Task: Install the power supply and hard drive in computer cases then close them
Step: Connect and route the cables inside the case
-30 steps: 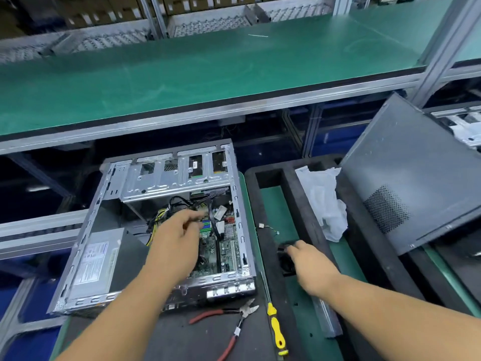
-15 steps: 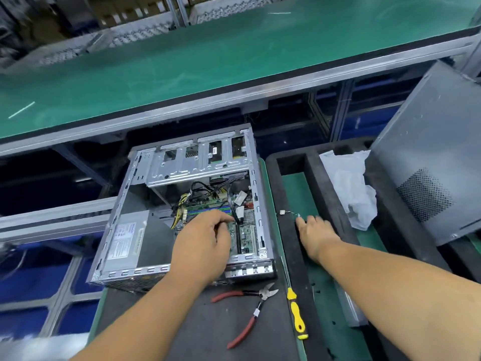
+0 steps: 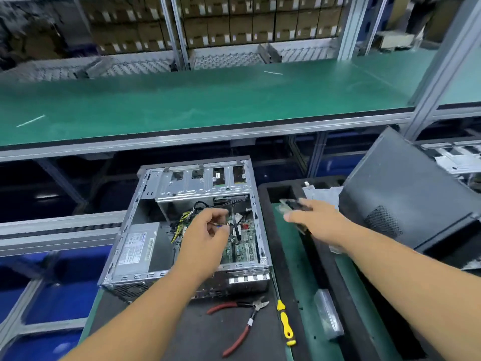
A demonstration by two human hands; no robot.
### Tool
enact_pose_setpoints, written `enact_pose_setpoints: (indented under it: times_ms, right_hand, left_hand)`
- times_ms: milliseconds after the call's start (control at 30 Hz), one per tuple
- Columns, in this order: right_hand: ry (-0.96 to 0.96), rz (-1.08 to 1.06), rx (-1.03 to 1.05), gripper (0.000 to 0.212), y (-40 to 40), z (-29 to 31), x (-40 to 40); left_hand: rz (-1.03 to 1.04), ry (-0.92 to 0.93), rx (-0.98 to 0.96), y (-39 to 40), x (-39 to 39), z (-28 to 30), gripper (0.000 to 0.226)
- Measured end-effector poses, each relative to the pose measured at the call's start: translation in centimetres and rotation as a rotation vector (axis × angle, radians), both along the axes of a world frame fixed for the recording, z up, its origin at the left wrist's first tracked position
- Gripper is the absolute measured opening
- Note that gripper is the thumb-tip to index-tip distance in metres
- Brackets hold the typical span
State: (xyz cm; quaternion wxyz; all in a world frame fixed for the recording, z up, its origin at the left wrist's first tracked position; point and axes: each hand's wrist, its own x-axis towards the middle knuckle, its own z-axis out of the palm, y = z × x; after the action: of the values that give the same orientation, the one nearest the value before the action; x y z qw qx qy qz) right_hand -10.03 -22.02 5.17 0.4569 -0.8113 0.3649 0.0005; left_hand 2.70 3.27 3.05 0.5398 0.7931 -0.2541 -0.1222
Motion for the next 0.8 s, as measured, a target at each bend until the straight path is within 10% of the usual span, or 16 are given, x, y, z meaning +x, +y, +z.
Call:
enact_pose_setpoints:
  times_ms: [100,233,367,567,800]
  right_hand:
    - [-0.054,0.146,0.068,0.045,4.2,5.3,1.3]
    - [-0.014,0.235,-0.019,0.052,10.2,7.4,4.6]
    - [-0.024,0.184,-0.009,0.063,14.3,6.4,7.0]
    - [0.026,0.387,-0.188,0.035,17.9,2.3,9.1]
    - [0.230,0.636,-0.255,0.009,19.6,-0.8,10.7]
  left_hand:
    - [-0.199,-0.214,0.075,1.1,0.2,3.2,0.063]
    - [-0.371,-0.502,0.269,1.9,1.9,5.9,0.055]
    - [-0.208,-0.321,0.381,4.6,4.5,4.9,0.024]
    - [-0.249,-0.386,0.820,9.0,7.0,0.8,0.020]
    - [-0.360,-0.481,0.883,10.6,6.4,-1.9,0.033]
